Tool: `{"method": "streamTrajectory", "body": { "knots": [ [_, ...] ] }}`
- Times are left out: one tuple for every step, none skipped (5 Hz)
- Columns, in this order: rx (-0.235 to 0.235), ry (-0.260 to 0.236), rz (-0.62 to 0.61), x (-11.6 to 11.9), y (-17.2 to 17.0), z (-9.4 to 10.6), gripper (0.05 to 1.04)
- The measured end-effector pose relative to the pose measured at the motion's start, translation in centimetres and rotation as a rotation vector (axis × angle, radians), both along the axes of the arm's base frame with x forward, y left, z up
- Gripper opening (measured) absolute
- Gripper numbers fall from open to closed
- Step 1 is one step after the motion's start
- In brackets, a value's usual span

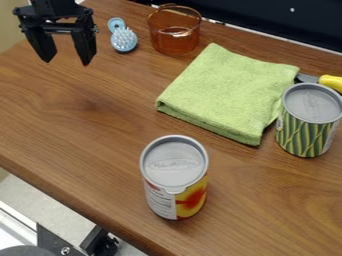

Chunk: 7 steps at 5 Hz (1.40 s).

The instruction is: Moved the red can from the bottom middle to the left side of the table

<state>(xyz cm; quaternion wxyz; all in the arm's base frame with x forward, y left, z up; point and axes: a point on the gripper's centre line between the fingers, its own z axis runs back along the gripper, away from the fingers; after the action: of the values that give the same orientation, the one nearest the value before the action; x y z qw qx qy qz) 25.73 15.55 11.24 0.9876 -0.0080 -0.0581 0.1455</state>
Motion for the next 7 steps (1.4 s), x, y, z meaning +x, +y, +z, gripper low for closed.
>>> {"method": "streamTrajectory", "body": {
  "knots": [
    [-0.016,0.023,0.009,-0.3,-0.2,-0.8,0.998],
    [-0.035,0.047,0.071,-0.9,-1.8,-1.5,0.998],
    [-0.013,0.018,0.134,-1.1,-4.0,-0.6,0.998],
    [-0.028,0.022,0.235,-1.6,-6.5,0.3,0.998],
    [-0.057,0.045,0.390,-2.5,-9.7,1.0,0.998],
    [-0.159,0.055,0.556,-3.8,-13.0,1.4,0.998],
    [-0.199,0.096,0.611,-4.9,-15.3,1.5,0.998]
  ]
}}
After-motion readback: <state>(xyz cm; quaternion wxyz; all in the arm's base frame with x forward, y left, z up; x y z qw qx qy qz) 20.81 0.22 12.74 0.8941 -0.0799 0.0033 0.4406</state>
